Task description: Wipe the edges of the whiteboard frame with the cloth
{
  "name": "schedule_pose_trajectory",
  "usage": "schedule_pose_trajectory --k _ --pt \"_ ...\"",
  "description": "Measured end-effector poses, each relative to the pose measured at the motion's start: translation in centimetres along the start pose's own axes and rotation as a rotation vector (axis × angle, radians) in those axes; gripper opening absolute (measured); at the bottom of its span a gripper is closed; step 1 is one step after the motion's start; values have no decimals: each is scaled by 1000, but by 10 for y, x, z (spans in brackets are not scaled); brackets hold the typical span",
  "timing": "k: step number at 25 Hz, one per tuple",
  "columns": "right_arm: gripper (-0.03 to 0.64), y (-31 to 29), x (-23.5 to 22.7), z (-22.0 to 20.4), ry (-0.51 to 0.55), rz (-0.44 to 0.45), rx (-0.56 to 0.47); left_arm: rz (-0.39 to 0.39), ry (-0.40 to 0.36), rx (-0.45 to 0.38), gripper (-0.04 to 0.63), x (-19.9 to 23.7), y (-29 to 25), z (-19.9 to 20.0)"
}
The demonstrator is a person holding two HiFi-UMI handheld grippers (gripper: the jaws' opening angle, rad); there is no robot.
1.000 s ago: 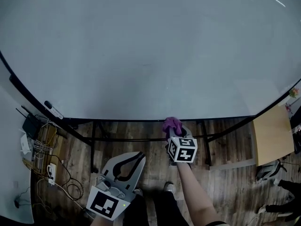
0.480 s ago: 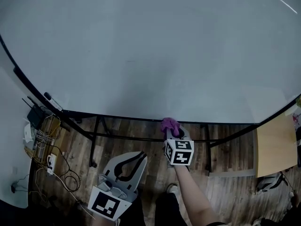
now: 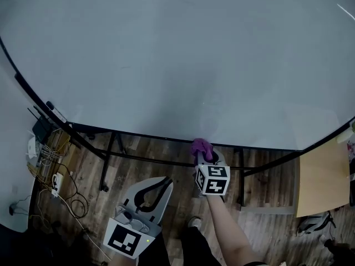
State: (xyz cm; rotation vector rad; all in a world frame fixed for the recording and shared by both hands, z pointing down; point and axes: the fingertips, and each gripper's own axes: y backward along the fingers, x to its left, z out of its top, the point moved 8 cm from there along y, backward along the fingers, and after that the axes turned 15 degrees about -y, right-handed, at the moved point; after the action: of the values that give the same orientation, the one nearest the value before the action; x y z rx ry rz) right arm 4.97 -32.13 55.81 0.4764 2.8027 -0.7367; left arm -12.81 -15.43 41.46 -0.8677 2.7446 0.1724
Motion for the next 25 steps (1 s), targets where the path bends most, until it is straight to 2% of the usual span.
schedule_pose_trajectory --k 7,14,25 --pt "63 7 -22 4 31 47 10 -4 -6 -4 18 -28 -28 7" --pt "63 11 -37 7 10 86 13 -3 -22 3 18 -48 -50 14" --pt "63 30 -86 11 -23 34 -1 -17 -34 4 17 -75 -80 21"
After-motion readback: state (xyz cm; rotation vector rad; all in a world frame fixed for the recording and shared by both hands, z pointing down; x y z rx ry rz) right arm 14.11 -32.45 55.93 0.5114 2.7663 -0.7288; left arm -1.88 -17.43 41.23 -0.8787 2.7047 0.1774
